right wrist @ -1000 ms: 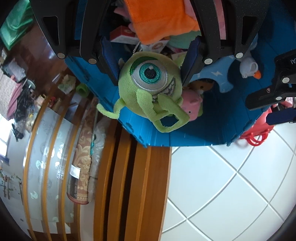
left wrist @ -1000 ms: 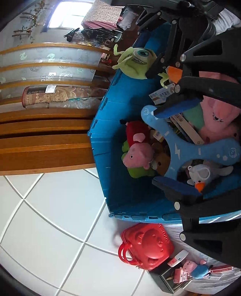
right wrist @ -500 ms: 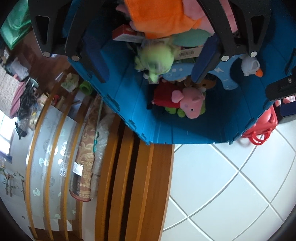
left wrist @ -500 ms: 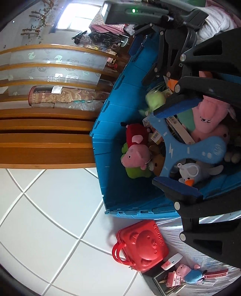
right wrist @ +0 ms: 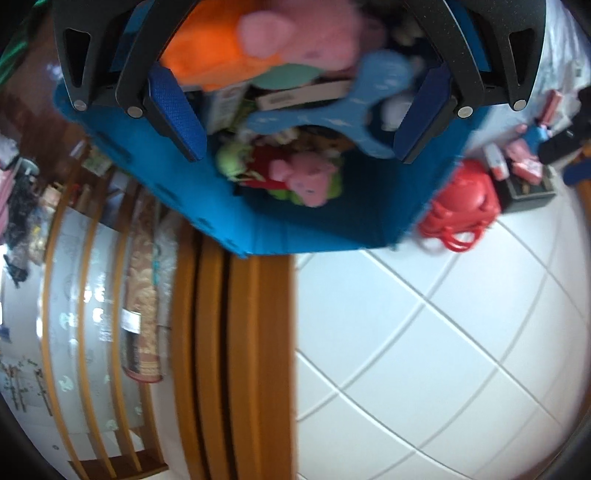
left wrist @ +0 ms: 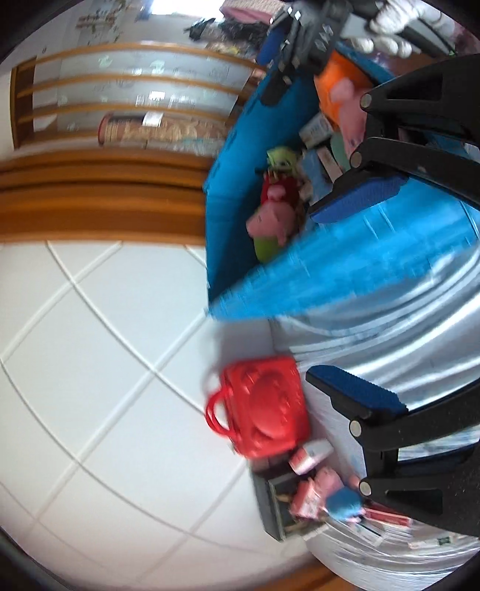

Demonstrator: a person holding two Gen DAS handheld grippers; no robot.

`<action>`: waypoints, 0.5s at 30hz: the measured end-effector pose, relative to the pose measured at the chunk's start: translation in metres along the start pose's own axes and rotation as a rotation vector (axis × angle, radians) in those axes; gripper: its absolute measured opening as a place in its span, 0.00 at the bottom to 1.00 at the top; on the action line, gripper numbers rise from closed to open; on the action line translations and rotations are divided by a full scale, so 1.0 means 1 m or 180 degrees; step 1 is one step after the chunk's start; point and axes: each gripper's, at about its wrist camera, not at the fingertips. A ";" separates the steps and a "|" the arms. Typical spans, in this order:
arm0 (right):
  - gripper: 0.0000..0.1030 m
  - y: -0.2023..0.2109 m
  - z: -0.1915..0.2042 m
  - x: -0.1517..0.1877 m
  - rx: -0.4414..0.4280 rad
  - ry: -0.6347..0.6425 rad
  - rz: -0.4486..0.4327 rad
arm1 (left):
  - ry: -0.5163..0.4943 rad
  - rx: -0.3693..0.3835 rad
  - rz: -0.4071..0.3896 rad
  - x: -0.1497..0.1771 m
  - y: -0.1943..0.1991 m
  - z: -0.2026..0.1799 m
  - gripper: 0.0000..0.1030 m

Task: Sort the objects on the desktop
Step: 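Withdraw both tools from the bin back toward the bed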

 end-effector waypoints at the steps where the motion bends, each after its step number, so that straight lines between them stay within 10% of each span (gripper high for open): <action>1: 1.00 0.003 0.012 0.000 -0.0088 -0.0002 -0.0016 | 0.0058 -0.0090 0.0014 0.008 0.004 0.016 0.77; 15: 1.00 0.005 0.253 0.038 -0.1128 0.0341 0.0160 | 0.1185 -0.1462 0.0571 0.150 0.068 0.309 0.77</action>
Point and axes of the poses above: each gripper's, at about its wrist camera, not at the fingertips, and y roughly against the way its jaws point, z to its left, x to its underside, and after that the axes turned 7 degrees about x, right-handed
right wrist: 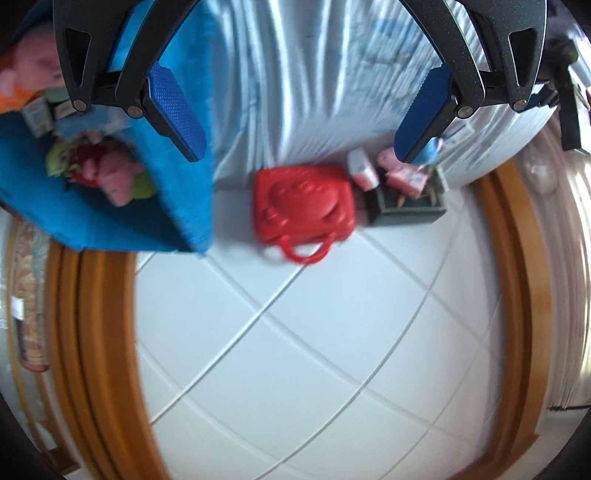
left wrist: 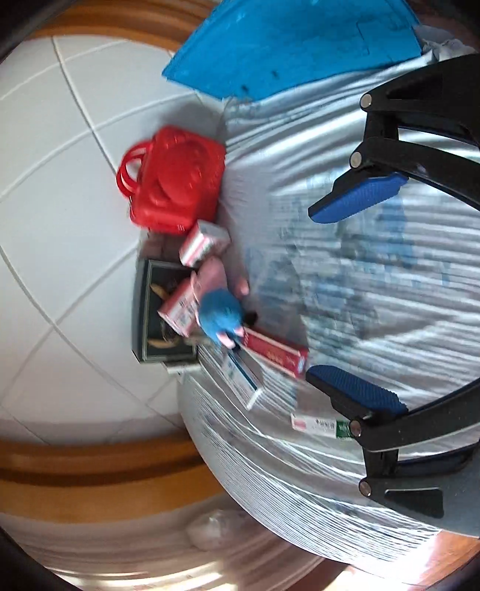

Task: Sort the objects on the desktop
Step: 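Withdraw both tools from the bin back toward the bed, then grasp the white-green acne cream tube with the left tool while the right tool grasps the red box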

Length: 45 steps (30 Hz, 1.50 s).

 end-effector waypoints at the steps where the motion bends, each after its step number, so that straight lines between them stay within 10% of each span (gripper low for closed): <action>1: 1.00 -0.010 0.016 0.006 -0.0037 0.0031 0.0090 | 0.0070 -0.0087 0.0044 0.004 -0.008 0.022 0.77; 8: 1.00 -0.065 0.098 0.048 -0.0133 0.0232 0.0644 | 0.0473 -0.0483 0.0446 0.024 -0.085 0.148 0.75; 16: 1.00 -0.128 0.171 0.084 -0.0119 0.0330 0.1178 | 0.0526 -0.0152 0.0876 0.036 -0.158 0.192 0.50; 18: 1.00 -0.144 0.191 0.091 -0.0119 0.0364 0.1278 | 0.0527 -0.0035 0.0976 0.040 -0.168 0.196 0.30; 31: 0.99 -0.300 0.367 0.145 -0.0428 0.0775 0.2114 | 0.0332 0.0110 0.0621 -0.018 -0.162 0.239 0.30; 37: 0.79 -0.356 0.408 0.154 -0.0302 0.0820 0.2359 | 0.0424 0.0174 0.0664 -0.022 -0.182 0.257 0.30; 39: 0.49 -0.368 0.411 0.160 -0.0220 0.0869 0.2452 | 0.0438 0.0193 0.0671 -0.024 -0.187 0.261 0.30; 45: 0.46 -0.328 0.404 0.148 -0.0261 0.1054 0.2207 | 0.0397 0.0242 0.0625 -0.028 -0.180 0.256 0.30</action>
Point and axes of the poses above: each gripper's, at about its wrist camera, not at the fingertips, and y roughly against the way its jaws point, z to its left, x to its underside, and after that the axes turned 7 degrees about x, right-handed
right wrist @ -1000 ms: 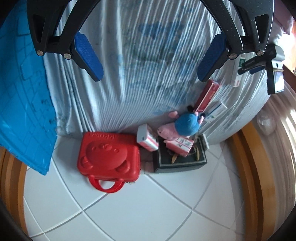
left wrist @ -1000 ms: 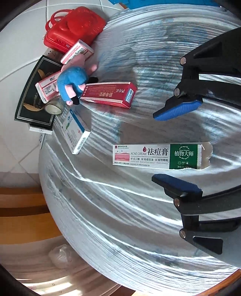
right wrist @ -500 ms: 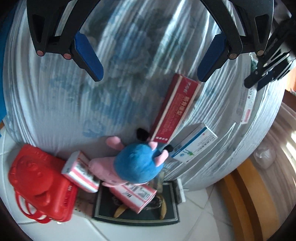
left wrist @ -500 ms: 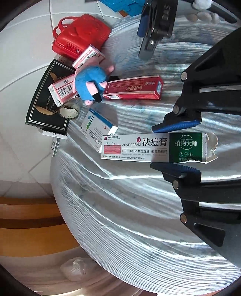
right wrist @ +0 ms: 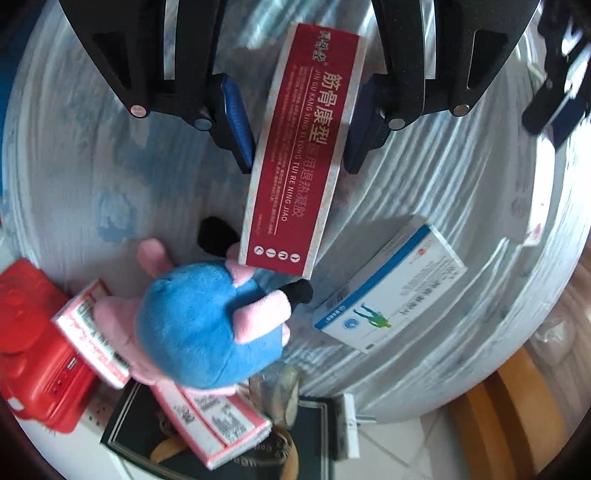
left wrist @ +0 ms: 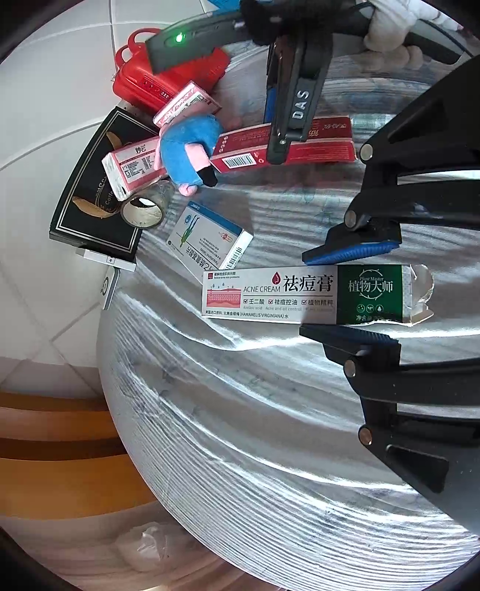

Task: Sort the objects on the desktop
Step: 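Grasp the white-green acne cream tube with the left tool while the right tool grasps the red box, then carry the cream tube and red box into the blue bin and release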

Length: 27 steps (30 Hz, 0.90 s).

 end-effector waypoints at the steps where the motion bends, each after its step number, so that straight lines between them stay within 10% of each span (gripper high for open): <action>1: 0.46 0.013 -0.002 0.007 -0.0014 0.0022 -0.0059 | -0.0012 0.0015 -0.0010 0.000 0.004 -0.003 0.30; 27: 0.44 0.278 -0.155 0.168 0.0042 -0.0299 -0.1456 | -0.0969 0.0529 -0.0842 0.049 0.178 -0.230 0.30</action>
Point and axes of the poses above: each gripper's, at about its wrist camera, not at the fingertips, and y roughly against the way its jaws point, z to its left, x to its underside, and after that the axes turned 7 degrees about x, right-handed
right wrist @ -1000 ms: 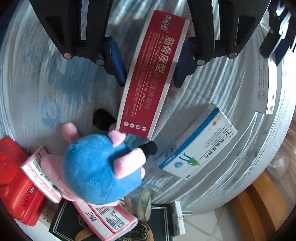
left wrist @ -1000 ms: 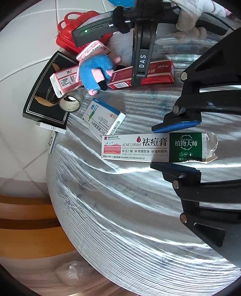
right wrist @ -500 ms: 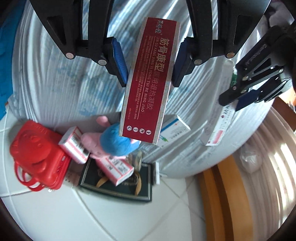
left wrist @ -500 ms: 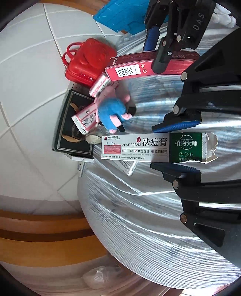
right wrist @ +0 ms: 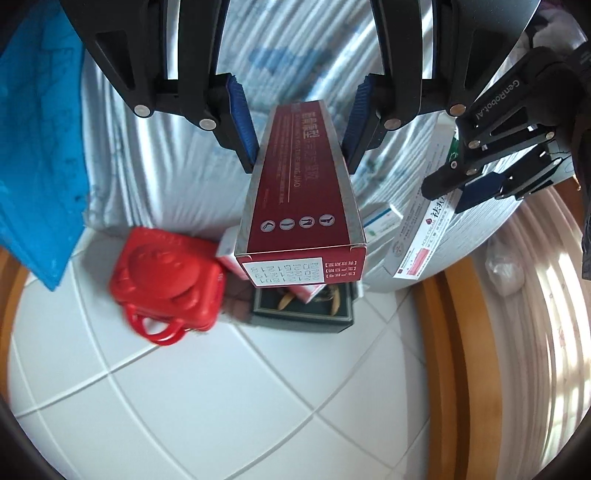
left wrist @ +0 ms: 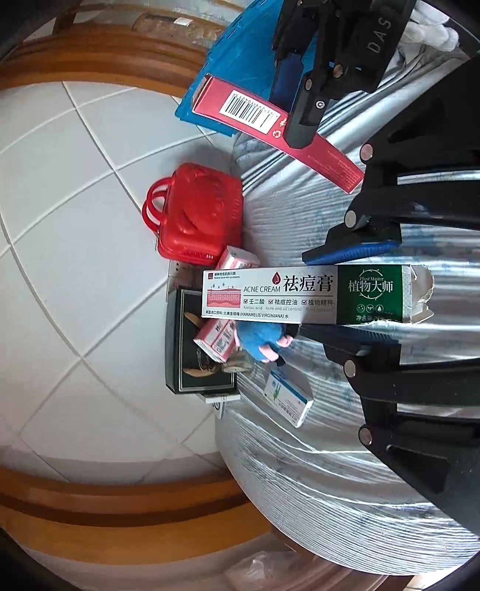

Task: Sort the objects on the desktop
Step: 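Carry the cream tube and red box into the blue bin and release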

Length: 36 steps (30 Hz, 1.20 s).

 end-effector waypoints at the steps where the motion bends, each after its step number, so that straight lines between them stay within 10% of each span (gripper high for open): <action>1: 0.44 0.008 -0.012 0.002 0.0023 -0.0039 -0.0033 | -0.0040 0.0036 -0.0010 -0.002 0.001 -0.015 0.30; 22: 0.44 0.188 -0.333 0.043 0.1016 -0.0866 -0.1001 | -0.0865 0.0978 -0.0222 -0.052 -0.014 -0.357 0.30; 36: 0.44 0.196 -0.500 0.088 0.1742 -0.1123 -0.0429 | -0.1282 0.1421 0.0253 -0.057 -0.052 -0.546 0.30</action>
Point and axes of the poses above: each gripper's, at about its wrist camera, not at the fingertips, and y roughly against the way its jaws point, z to its left, x to its underside, and after that the axes turned 7 degrees about x, right-handed
